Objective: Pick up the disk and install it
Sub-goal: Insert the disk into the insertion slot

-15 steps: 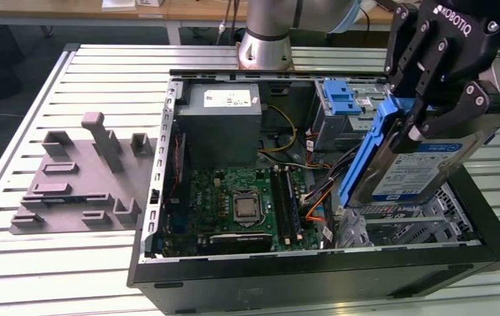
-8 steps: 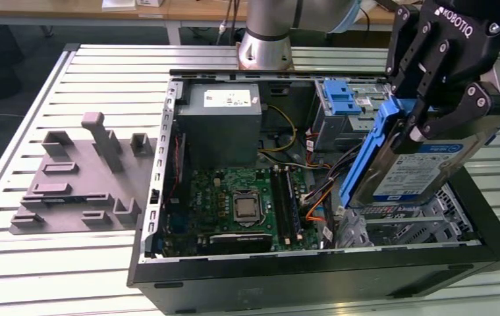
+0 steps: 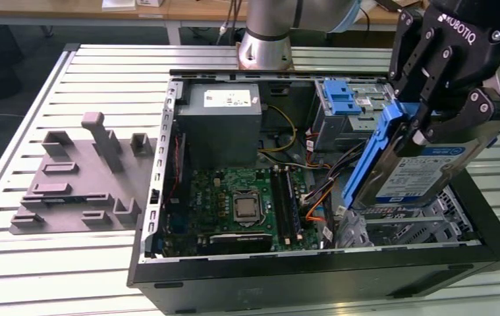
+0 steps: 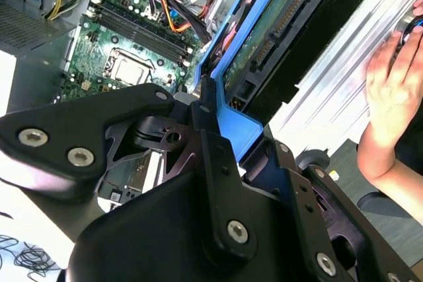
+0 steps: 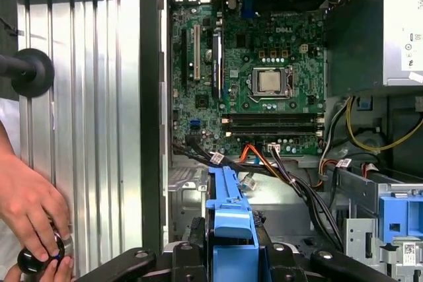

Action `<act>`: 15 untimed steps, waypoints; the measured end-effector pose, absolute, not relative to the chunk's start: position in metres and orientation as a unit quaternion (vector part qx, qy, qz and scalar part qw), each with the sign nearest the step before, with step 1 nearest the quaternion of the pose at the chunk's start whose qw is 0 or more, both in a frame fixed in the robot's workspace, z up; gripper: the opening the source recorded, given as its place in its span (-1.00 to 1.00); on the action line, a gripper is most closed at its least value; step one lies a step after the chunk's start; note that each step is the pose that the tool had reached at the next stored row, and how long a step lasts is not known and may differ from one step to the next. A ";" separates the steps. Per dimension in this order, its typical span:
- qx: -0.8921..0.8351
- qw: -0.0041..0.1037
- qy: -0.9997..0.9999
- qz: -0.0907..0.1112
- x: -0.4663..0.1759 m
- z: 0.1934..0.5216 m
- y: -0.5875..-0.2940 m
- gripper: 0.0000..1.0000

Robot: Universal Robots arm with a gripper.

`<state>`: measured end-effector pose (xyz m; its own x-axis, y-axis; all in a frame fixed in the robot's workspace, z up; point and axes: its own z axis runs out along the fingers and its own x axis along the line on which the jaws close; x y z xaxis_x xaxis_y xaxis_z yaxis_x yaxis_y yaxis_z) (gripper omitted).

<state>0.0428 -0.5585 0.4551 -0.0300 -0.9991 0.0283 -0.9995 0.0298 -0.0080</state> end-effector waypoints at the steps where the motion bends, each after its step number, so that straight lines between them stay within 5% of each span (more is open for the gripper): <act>1: 0.696 0.007 -0.718 0.013 0.044 0.455 -0.559 -0.27; 15: 0.696 0.007 -0.718 0.013 0.059 0.445 -0.558 -0.27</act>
<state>0.0594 -0.5585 0.4451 -0.0300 -0.9991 0.0284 -0.9995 0.0298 -0.0080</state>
